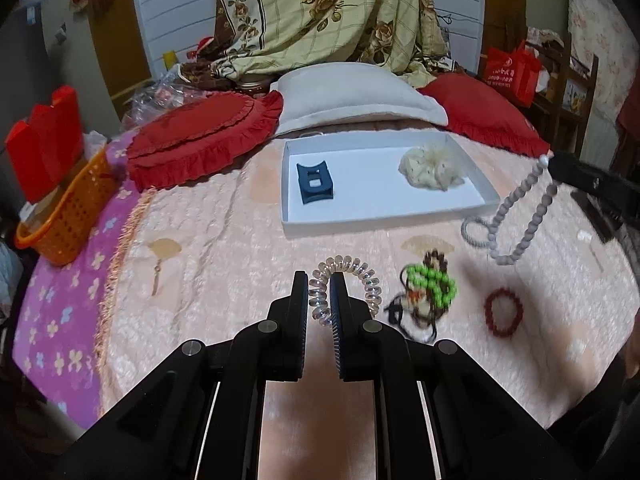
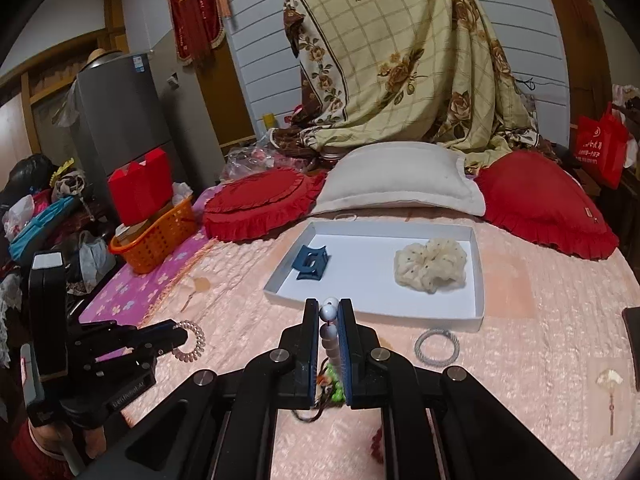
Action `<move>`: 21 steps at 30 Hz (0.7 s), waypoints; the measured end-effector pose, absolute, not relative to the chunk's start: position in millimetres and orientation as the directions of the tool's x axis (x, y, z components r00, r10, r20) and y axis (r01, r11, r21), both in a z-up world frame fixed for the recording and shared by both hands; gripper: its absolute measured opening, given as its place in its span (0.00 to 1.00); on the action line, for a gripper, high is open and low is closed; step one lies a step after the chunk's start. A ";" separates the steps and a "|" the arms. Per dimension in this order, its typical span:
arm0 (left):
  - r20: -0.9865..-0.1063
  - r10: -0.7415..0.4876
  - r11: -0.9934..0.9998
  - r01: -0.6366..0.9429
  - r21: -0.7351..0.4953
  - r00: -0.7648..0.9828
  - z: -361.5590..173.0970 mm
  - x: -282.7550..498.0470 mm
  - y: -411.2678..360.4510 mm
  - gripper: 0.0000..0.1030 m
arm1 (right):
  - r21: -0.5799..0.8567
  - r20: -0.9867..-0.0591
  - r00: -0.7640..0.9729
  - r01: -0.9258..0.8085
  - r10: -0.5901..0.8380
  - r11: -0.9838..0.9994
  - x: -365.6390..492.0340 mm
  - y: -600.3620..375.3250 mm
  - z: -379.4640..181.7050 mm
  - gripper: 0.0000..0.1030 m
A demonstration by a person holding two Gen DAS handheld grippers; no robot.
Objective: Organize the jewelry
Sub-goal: 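Carry the clear spiral hair tie with left tool while right tool carries white beads to tray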
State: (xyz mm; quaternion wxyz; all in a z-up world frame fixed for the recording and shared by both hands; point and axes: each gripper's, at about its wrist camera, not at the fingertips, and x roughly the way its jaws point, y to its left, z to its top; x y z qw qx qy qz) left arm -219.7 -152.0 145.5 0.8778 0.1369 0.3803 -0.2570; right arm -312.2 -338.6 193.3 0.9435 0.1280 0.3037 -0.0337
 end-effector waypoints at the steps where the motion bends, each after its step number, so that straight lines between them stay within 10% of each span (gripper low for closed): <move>1: -0.739 -0.356 0.831 0.556 0.031 0.572 147.3 -213.1 -153.4 0.09 | 0.224 -0.585 0.811 0.146 0.013 0.964 -306.8 -342.8 193.0 0.08; 21: -0.778 -0.464 0.815 0.549 -0.187 0.424 135.2 -45.1 -244.1 0.09 | 0.370 -0.643 0.759 0.191 0.102 0.909 -156.4 -420.8 174.9 0.09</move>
